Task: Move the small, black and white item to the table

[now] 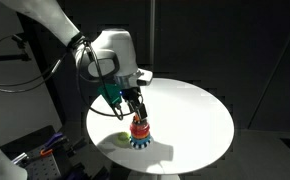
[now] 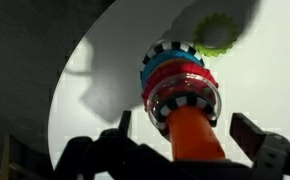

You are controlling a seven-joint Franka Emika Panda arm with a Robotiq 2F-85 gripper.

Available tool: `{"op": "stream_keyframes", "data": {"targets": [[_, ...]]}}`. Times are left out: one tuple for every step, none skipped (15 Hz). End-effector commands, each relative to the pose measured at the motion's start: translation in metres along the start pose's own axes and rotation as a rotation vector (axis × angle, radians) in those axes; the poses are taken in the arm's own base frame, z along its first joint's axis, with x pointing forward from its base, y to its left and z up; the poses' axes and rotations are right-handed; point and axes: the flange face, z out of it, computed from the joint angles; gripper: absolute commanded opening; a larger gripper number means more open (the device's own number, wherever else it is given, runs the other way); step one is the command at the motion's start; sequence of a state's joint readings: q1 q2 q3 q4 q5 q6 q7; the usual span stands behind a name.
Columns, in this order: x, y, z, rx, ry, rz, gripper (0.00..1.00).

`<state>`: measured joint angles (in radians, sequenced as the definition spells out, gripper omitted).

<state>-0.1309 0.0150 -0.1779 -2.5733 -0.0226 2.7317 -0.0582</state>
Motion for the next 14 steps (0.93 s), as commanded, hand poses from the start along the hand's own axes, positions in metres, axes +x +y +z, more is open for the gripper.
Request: {"op": "stream_keyframes", "data": {"targets": [[0.0,0.001,0.007,0.005,0.025,0.013,1.0],[0.0,0.0,0.009,0.006,0.029,0.014,1.0],[-0.001,-0.001,0.011,0.007,0.032,0.015,1.0],[-0.001,-0.002,0.013,0.007,0.034,0.016,1.0],[-0.002,-0.002,0.015,0.007,0.037,0.016,1.0],[-0.002,-0.003,0.017,0.007,0.039,0.016,1.0],[-0.003,-0.004,0.018,0.007,0.039,0.015,1.0],[-0.003,-0.005,0.02,0.007,0.039,0.014,1.0],[-0.004,-0.005,0.021,0.007,0.04,0.013,1.0],[-0.004,-0.006,0.022,0.008,0.042,0.012,1.0],[-0.004,-0.007,0.023,0.009,0.043,0.011,1.0],[-0.005,-0.008,0.024,0.009,0.045,0.01,1.0],[-0.005,-0.008,0.025,0.009,0.047,0.009,1.0],[-0.005,-0.009,0.026,0.009,0.049,0.007,1.0]]}}
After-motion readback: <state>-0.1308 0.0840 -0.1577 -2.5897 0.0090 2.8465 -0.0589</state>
